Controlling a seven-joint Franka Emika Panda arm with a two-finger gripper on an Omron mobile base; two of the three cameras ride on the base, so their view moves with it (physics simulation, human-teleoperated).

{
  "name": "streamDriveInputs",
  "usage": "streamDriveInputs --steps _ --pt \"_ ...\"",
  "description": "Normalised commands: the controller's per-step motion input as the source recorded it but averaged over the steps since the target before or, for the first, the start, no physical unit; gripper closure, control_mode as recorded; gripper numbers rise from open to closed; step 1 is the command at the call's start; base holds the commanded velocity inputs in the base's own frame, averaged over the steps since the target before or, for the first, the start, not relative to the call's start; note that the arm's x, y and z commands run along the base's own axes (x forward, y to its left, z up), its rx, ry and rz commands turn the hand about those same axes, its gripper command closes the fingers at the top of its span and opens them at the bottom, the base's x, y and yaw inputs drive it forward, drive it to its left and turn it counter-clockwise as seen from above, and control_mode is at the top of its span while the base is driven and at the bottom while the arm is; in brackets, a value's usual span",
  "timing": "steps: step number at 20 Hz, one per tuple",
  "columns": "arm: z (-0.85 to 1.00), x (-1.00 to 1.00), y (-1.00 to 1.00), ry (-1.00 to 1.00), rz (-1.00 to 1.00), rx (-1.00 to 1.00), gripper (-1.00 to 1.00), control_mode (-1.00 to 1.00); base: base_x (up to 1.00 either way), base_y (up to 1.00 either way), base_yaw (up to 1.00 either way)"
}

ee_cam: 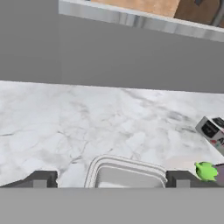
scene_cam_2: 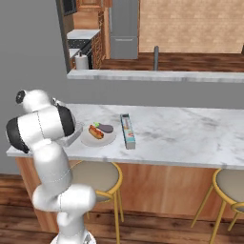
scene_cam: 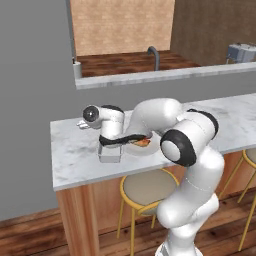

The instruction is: Retrieve the tupperware and aluminum foil from the cabinet and place them on the dining counter near the plate with hot dog and eggplant to prepare for storing leftovers.

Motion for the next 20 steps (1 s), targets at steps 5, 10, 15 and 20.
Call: streamDriveInputs --steps 5,10,15,20 --pt "0.99 -1.0 -0.51 -0.07 -0.12 0.0 -1.0 -1.0 0.0 0.0 0.0" --pt "0.98 -1.0 -0.59 -0.16 -0.04 0.0 -1.0 -1.0 0.0 0.0 0.0" --pt "0.88 -0.82 -0.55 -0.22 0.02 0.01 -1.0 -1.0 0.0 0.0 0.0" --pt "-0.02 -0.56 -0.94 -0.02 0.08 0.1 -1.0 -1.0 0.0 0.0 0.0"
